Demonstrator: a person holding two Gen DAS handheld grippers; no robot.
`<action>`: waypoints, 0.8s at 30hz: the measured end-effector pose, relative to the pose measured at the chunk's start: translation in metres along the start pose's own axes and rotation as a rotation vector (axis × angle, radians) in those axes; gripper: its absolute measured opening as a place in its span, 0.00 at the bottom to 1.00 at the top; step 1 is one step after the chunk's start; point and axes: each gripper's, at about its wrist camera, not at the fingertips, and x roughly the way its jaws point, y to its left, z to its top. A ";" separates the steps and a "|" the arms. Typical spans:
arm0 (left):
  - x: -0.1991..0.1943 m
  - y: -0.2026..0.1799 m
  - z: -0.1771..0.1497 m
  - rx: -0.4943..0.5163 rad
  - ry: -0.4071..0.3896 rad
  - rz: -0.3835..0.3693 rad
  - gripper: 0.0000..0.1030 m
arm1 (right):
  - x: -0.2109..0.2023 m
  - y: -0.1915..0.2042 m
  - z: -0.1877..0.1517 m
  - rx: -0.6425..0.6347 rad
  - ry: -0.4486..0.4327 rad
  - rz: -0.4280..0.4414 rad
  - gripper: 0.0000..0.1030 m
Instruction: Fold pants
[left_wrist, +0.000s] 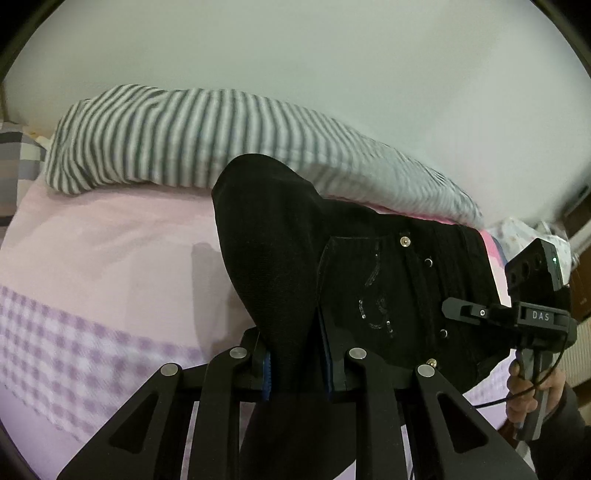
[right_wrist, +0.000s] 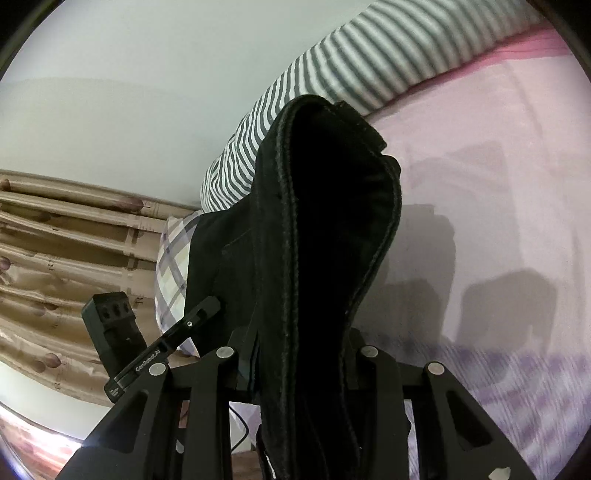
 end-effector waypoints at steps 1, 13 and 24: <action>0.003 0.006 0.004 -0.005 0.000 0.005 0.20 | 0.010 0.002 0.007 0.000 0.007 -0.002 0.28; 0.063 0.060 0.002 -0.074 0.079 0.027 0.29 | 0.072 -0.013 0.024 0.015 0.045 -0.110 0.29; 0.048 0.055 -0.022 -0.057 0.038 0.172 0.41 | 0.045 -0.012 -0.005 -0.073 -0.039 -0.295 0.59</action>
